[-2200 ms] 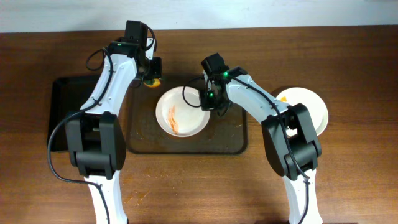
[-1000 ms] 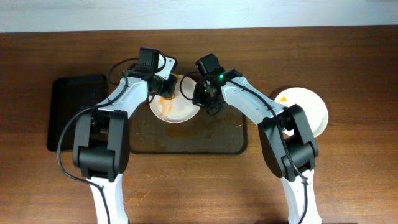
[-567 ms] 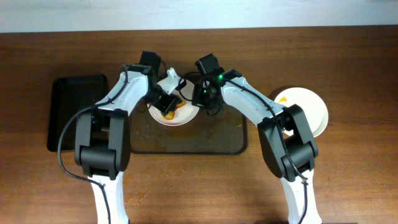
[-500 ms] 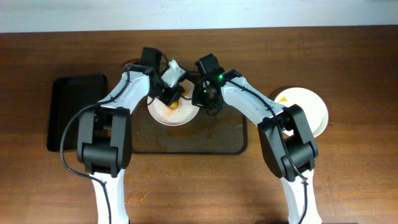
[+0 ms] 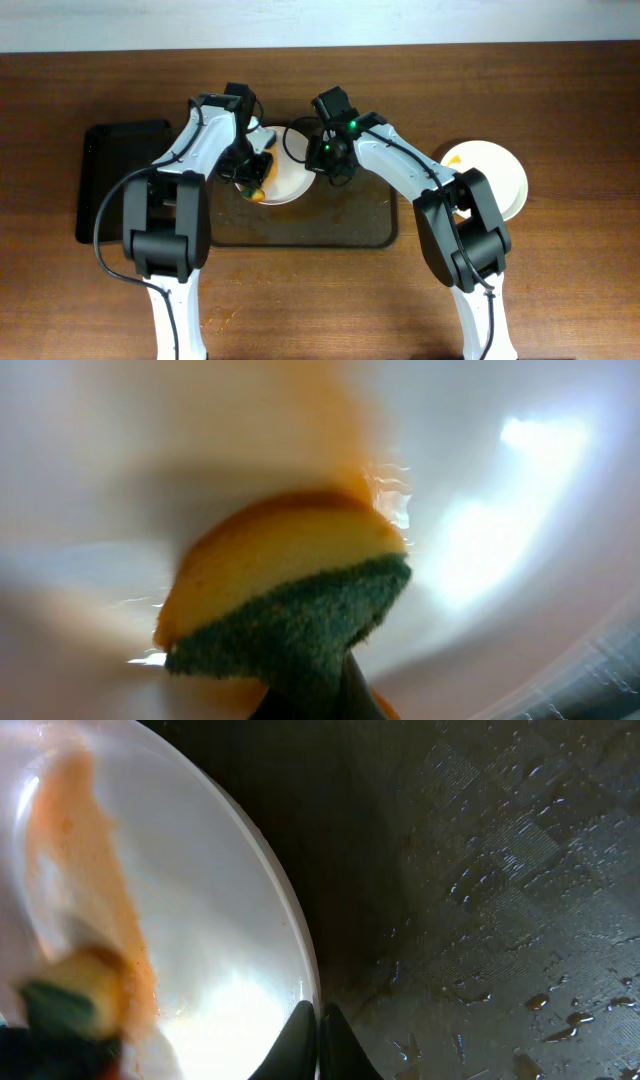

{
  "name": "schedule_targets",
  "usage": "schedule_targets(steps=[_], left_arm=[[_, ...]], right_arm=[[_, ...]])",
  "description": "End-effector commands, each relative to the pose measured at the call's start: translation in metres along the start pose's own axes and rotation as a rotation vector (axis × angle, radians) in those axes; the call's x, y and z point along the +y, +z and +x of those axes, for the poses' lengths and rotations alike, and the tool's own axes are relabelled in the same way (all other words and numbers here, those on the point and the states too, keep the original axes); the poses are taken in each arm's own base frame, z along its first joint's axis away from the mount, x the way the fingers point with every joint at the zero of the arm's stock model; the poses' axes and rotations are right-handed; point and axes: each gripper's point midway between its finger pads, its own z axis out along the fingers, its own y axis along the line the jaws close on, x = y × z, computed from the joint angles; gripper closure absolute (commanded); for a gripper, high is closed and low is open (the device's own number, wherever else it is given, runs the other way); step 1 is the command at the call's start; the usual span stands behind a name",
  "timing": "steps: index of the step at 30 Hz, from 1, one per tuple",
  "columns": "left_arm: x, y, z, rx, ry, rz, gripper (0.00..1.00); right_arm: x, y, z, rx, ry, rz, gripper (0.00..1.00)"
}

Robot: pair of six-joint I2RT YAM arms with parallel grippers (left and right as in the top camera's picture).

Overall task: Clean dirty plates on tray and stack at the side
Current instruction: 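Scrub the held last plate with the sponge in the left gripper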

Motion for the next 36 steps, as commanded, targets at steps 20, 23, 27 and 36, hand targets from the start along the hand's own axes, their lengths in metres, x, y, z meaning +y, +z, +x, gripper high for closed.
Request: schedule_targets(steps=[20, 23, 27, 36], left_arm=[[-0.020, 0.050, 0.025, 0.145, -0.078, 0.143, 0.99], [-0.040, 0.042, 0.002, 0.053, -0.048, 0.265, 0.99], [-0.025, 0.017, -0.051, -0.142, -0.039, 0.234, 0.99], [0.143, -0.012, -0.043, -0.267, -0.606, -0.379, 0.99]], right_arm=[[-0.006, 0.006, 0.003, 0.018, -0.021, 0.015, 0.96], [-0.006, 0.006, 0.003, 0.020, -0.020, 0.015, 0.96], [-0.007, 0.006, 0.004, 0.024, -0.019, 0.018, 0.96], [-0.007, 0.006, 0.004, 0.025, -0.019, 0.019, 0.96]])
